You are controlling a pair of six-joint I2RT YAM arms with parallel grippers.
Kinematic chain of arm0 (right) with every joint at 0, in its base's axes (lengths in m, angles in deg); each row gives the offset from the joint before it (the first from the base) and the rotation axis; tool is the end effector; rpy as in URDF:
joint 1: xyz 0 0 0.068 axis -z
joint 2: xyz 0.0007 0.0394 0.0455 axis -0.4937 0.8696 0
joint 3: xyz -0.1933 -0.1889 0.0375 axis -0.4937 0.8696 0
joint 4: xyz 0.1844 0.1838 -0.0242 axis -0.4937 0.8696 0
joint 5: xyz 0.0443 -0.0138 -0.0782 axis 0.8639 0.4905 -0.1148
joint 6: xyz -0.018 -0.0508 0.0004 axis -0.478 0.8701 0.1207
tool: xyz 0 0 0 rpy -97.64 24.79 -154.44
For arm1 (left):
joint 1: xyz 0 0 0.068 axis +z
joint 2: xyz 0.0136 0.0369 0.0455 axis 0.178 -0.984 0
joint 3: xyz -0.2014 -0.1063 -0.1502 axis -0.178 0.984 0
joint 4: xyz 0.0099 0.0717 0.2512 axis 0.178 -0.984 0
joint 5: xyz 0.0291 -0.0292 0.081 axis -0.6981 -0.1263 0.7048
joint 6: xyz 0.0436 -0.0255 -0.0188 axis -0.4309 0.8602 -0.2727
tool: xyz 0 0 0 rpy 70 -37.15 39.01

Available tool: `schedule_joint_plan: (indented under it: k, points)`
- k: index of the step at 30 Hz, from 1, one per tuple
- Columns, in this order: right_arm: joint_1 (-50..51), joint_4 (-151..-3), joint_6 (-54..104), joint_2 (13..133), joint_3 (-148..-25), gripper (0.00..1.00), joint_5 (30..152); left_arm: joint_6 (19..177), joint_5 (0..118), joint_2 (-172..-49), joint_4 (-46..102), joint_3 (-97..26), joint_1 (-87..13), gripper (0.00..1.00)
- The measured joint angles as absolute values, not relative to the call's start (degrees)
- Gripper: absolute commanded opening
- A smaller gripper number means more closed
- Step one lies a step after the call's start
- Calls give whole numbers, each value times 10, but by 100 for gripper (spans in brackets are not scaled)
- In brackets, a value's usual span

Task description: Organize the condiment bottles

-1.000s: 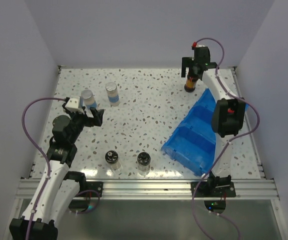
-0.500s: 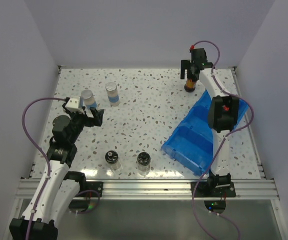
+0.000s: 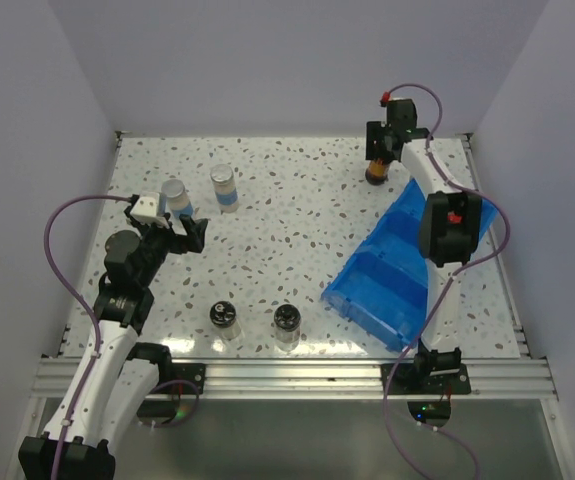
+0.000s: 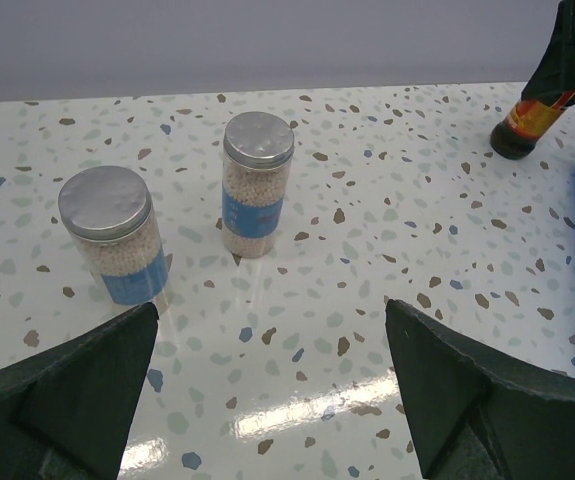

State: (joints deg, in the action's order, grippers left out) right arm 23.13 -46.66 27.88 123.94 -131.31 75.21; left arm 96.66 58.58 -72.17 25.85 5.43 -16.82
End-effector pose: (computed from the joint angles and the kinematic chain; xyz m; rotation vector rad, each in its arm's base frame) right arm 0.5269 0.0547 0.2437 0.0146 2.3061 -0.0668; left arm 0.1674 -0.0247 0.2937 0.0556 1.6955 -0.3553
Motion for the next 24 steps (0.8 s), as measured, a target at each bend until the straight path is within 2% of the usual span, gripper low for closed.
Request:
schedule_joint_plan:
  k: [2, 10, 24]
  points:
    - [233, -481, 279, 1219, -1282, 0, 766, 967, 586, -722, 258, 54, -168, 100]
    - [232, -490, 272, 1106, -1150, 0, 813, 967, 581, -718, 258, 54, -168, 100]
    - [242, -553, 289, 875, -987, 0, 789, 967, 572, -707, 258, 54, -168, 100]
